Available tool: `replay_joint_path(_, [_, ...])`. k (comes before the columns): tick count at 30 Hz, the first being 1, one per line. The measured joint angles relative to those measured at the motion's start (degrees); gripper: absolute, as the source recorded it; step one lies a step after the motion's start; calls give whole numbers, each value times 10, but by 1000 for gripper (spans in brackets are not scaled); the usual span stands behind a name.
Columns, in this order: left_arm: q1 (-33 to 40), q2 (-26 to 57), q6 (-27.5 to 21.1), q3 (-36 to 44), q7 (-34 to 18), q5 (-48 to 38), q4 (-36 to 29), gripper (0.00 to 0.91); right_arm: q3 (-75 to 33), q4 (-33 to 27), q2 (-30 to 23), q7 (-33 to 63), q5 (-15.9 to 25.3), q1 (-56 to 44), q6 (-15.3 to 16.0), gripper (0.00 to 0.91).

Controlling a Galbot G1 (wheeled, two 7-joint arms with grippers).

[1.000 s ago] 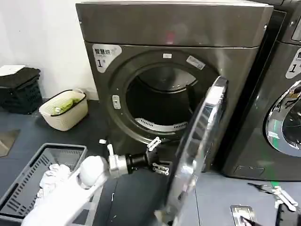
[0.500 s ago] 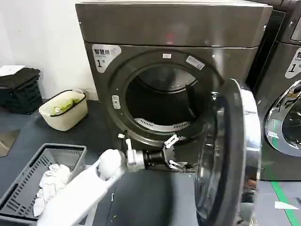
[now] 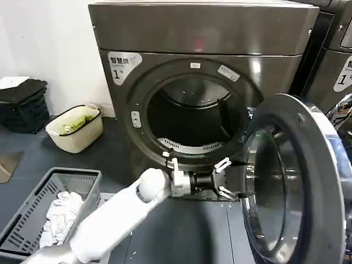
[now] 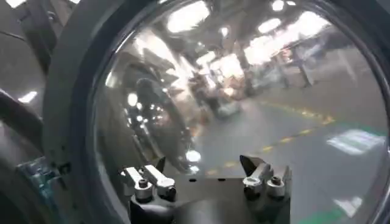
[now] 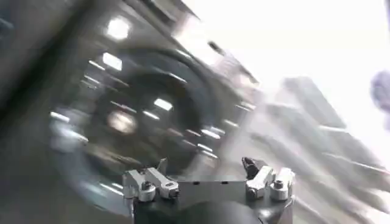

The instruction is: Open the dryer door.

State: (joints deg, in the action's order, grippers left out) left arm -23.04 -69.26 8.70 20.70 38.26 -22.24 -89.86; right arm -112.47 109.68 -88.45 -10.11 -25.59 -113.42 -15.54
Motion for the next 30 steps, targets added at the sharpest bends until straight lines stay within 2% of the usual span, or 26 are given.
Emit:
replay_joint_path(4, [17,-24,0,17,-2,1,24,907,-38,-2,-12,98,17,22,63,907])
replay_joint_path(6, [25,-34,1,23,-3,3,34,907,-55,-7,-19,137,35,33,81,907])
replay_joint_path(10, [33,-52,4,35,-5,6,54,907,-85,-7,-33,185,42,48,117,907])
replay_joint_path(20, [51,-98,3,55,-15,19,99,907,-116,-2,-38,217,74,57,106,907])
replay_joint_path(30, [87,-147,-27,67,-36,15,140,907,-116,26,-38,248,102,61,135,907])
